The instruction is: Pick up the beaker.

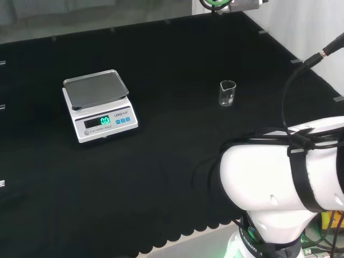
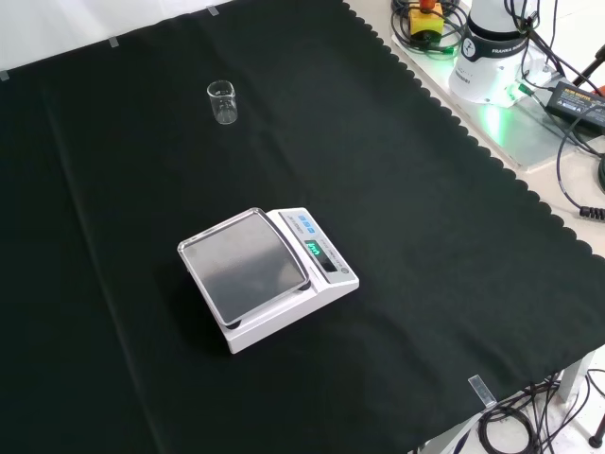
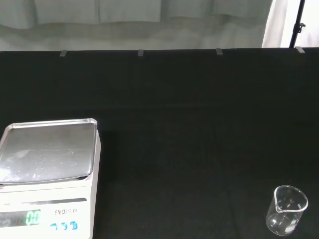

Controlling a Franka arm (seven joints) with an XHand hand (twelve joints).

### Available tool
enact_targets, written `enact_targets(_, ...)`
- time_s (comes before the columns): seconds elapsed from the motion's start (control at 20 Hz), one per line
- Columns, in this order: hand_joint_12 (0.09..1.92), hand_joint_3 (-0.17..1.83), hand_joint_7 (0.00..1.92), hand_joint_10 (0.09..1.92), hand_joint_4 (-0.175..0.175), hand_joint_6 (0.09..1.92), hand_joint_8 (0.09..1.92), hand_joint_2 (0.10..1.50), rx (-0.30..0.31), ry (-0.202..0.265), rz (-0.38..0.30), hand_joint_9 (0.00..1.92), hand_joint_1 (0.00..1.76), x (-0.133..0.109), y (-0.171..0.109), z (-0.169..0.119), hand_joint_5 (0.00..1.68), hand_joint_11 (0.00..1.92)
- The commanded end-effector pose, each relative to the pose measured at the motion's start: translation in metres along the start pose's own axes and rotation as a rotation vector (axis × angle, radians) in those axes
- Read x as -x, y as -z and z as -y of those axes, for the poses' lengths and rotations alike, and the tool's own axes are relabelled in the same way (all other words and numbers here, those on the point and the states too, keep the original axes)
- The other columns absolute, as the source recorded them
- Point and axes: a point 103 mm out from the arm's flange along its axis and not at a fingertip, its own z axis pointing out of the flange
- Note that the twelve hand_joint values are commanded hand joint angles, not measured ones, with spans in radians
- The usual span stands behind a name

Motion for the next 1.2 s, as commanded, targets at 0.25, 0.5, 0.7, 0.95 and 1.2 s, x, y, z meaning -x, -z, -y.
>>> enact_targets(0.25,1.47,-0.05,0.0,0.34,-0.061,0.09,0.38,1.01,0.009,-0.001,0.01,0.0,0.24,0.0,-0.001,-0.001,0.0,0.0)
enact_targets(0.5,1.48,-0.05,0.0,0.35,-0.062,0.09,0.39,1.01,0.008,-0.007,0.004,0.0,0.24,0.0,-0.003,-0.003,0.0,0.0)
enact_targets(0.7,1.48,-0.05,0.0,0.35,-0.064,0.09,0.39,1.01,-0.017,-0.002,-0.02,0.0,0.24,0.001,-0.011,-0.016,0.0,0.0)
enact_targets(0.95,1.48,-0.05,0.0,0.39,-0.066,0.09,0.42,1.01,-0.021,-0.002,-0.046,0.0,0.24,0.012,-0.039,-0.037,0.0,0.0)
enact_targets(1.2,1.48,-0.05,0.0,0.41,-0.07,0.09,0.44,1.01,-0.025,-0.002,-0.065,0.0,0.25,0.02,-0.058,-0.056,0.0,0.0)
